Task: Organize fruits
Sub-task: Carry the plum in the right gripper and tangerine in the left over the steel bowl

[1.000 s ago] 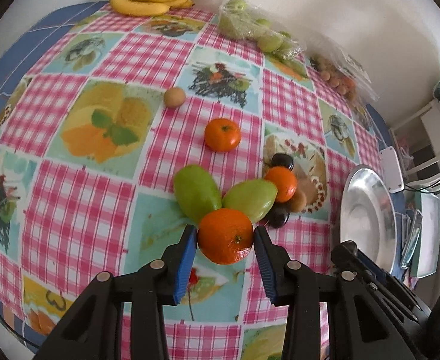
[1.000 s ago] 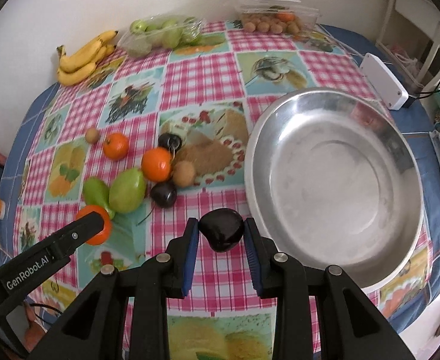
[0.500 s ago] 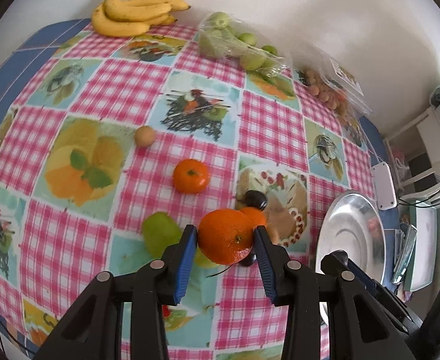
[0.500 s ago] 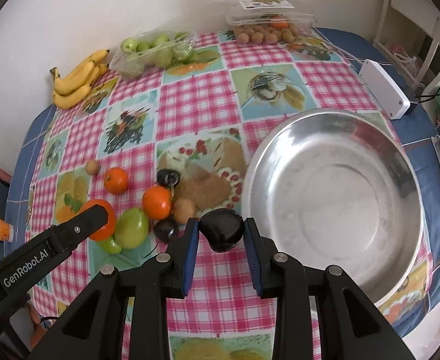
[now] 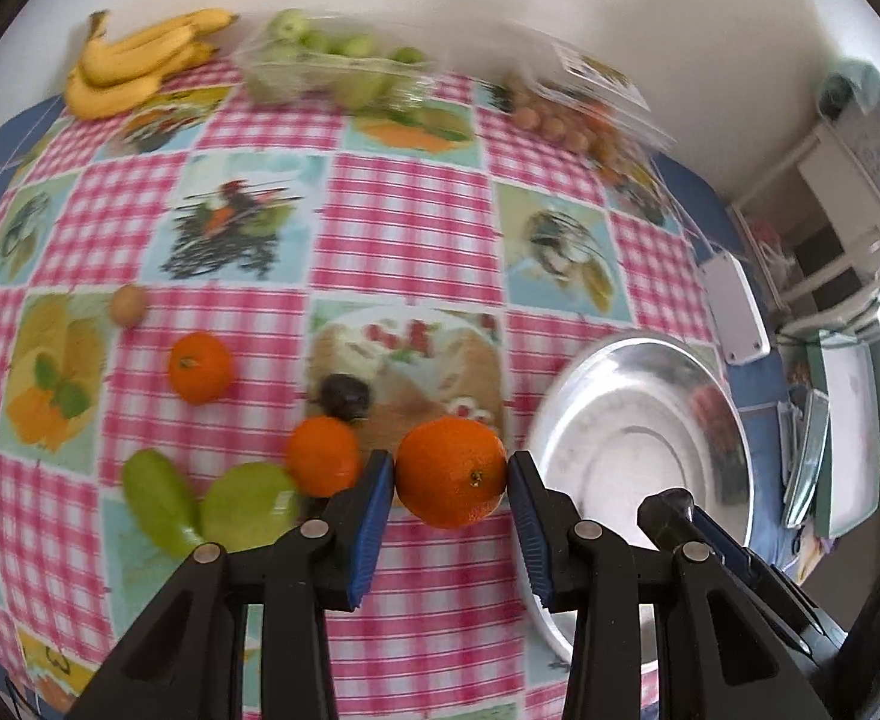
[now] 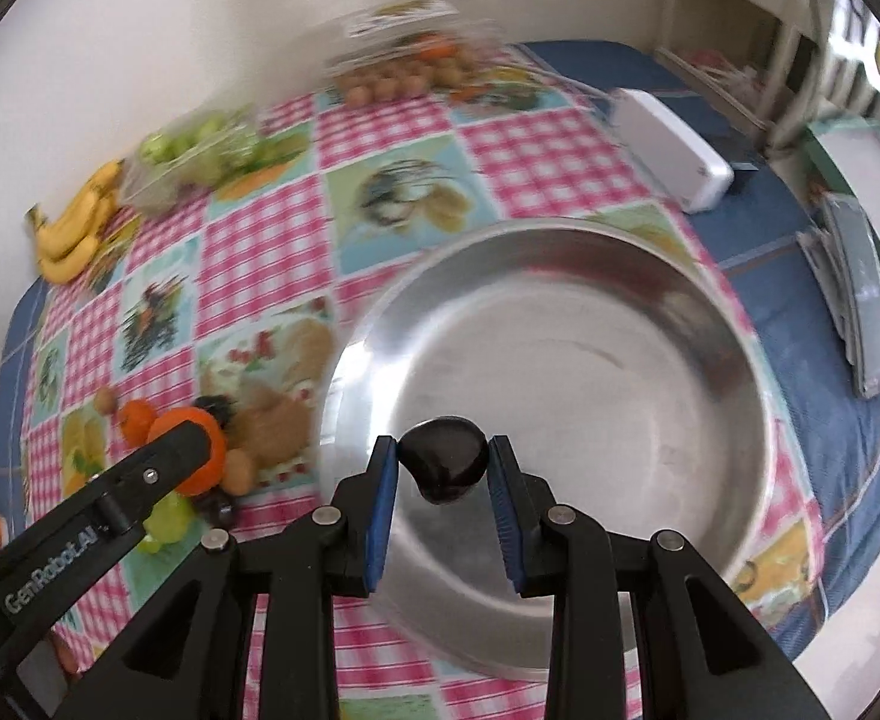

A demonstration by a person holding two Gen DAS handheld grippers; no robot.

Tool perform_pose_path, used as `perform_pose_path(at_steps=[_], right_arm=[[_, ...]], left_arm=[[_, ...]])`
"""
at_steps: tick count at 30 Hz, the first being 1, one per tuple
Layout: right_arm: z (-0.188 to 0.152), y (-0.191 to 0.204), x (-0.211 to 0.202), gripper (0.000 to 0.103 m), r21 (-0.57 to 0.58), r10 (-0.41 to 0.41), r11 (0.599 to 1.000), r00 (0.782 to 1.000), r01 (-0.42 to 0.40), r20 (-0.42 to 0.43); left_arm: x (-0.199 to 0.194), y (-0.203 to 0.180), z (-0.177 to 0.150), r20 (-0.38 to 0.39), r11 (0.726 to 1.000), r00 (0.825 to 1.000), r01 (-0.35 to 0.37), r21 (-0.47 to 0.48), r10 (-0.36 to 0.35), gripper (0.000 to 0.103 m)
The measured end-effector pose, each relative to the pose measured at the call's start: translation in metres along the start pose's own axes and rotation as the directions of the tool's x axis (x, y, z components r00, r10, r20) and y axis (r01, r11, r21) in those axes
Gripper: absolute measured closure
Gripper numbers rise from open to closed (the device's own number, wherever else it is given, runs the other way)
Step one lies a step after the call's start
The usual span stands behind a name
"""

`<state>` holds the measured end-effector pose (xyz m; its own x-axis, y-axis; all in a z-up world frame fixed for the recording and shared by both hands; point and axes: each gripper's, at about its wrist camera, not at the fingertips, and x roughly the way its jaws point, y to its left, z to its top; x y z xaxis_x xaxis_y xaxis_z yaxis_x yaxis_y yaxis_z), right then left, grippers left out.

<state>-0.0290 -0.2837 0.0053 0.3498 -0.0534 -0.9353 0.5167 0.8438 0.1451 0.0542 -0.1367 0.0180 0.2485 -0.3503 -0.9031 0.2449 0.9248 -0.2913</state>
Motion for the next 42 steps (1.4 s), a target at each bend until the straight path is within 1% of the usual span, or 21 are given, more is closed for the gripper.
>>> perform_pose_path(at_steps=[4,8,14,17,21,24,35,42], right_arm=[[0.001,-0.03,0.0,0.071,0.08,-0.039,0.996,0.999,0.04,-0.011],[0.002,-0.057,-0.004,0.071,0.146,-0.071,0.987,0.997,0.071,-0.004],[0.001,-0.078,-0.006,0.071,0.206,-0.096,0.974,0.995,0.095,-0.005],[0.002,-0.08,-0.001,0.071,0.21,-0.097,0.973,0.995,0.099,-0.018],[0.0,-0.078,0.009,0.071,0.202,-0.109,0.972,0.992,0.119,-0.059],[-0.001,-0.078,0.016,0.071,0.198,-0.104,0.973,0.991,0.118,-0.084],[-0.004,-0.08,0.021,0.071,0.2,-0.1,0.972,0.99,0.119,-0.101],[-0.005,-0.079,0.022,0.071,0.198,-0.102,0.973,0.989,0.121,-0.103]], left_arm=[[0.01,-0.025,0.0,-0.025,0.999,1.0,0.009,0.042,-0.008,0.062],[0.021,-0.046,-0.002,-0.052,0.997,0.998,0.023,0.076,-0.019,0.062],[0.033,-0.073,-0.007,-0.077,0.992,0.997,0.031,0.126,-0.022,0.061],[0.039,-0.079,-0.01,-0.09,0.99,0.996,0.021,0.14,-0.009,0.061],[0.049,-0.082,-0.013,-0.111,0.99,0.994,0.014,0.141,0.001,0.061],[0.054,-0.08,-0.015,-0.122,0.99,0.993,0.009,0.138,0.008,0.061],[0.063,-0.078,-0.015,-0.133,0.991,0.991,-0.005,0.131,0.023,0.061],[0.061,-0.075,-0.016,-0.135,0.992,0.991,-0.007,0.122,0.024,0.06]])
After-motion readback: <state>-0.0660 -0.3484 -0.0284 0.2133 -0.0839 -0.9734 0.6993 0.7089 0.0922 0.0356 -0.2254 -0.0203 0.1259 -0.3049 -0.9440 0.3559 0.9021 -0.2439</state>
